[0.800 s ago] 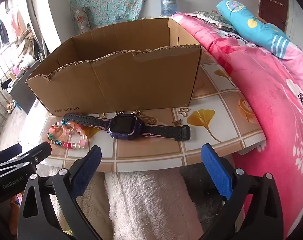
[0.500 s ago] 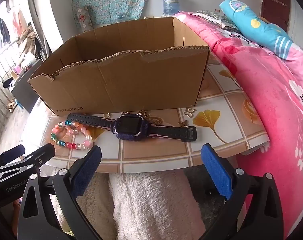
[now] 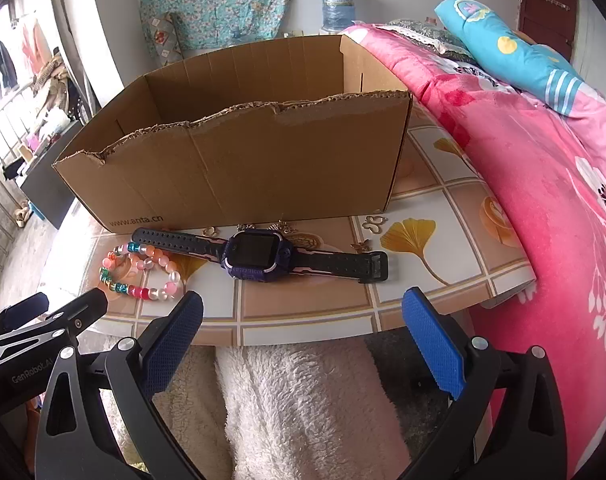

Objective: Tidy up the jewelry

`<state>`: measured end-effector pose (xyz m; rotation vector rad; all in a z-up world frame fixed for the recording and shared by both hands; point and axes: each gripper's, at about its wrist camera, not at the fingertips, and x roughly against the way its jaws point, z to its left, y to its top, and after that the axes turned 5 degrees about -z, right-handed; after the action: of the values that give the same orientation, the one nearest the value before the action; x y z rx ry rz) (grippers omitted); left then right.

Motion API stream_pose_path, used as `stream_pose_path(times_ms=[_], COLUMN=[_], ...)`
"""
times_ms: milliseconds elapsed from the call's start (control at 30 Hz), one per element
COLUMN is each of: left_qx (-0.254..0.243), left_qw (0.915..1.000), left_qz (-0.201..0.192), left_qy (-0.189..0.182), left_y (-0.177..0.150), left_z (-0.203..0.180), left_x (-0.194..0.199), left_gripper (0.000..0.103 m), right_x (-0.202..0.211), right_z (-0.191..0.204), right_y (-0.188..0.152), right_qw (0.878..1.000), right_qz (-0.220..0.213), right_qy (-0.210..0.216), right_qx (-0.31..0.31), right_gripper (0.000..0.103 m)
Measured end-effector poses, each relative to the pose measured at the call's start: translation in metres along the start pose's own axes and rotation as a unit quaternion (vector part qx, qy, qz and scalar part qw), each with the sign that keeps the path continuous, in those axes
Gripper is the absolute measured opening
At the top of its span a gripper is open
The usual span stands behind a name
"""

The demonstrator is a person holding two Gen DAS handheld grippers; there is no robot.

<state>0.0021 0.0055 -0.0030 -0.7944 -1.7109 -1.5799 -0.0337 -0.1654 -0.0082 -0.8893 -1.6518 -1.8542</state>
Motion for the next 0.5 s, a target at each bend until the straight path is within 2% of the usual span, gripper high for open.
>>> stream_pose_path(times_ms=[500], left_qx=[0.001], left_qw=[1.0000], left_qz=[0.005], left_qy=[0.002], left_y=[-0.0011], left_z=[-0.0030], left_x=[-0.0037], left_gripper=[0.094], right_x=[-0.0029], right_z=[-0.0035], right_y=[-0.0019], right_qw=[1.000], right_qz=[0.003], right_qy=[0.000], right_qx=[-0.006], right_gripper=[0.097])
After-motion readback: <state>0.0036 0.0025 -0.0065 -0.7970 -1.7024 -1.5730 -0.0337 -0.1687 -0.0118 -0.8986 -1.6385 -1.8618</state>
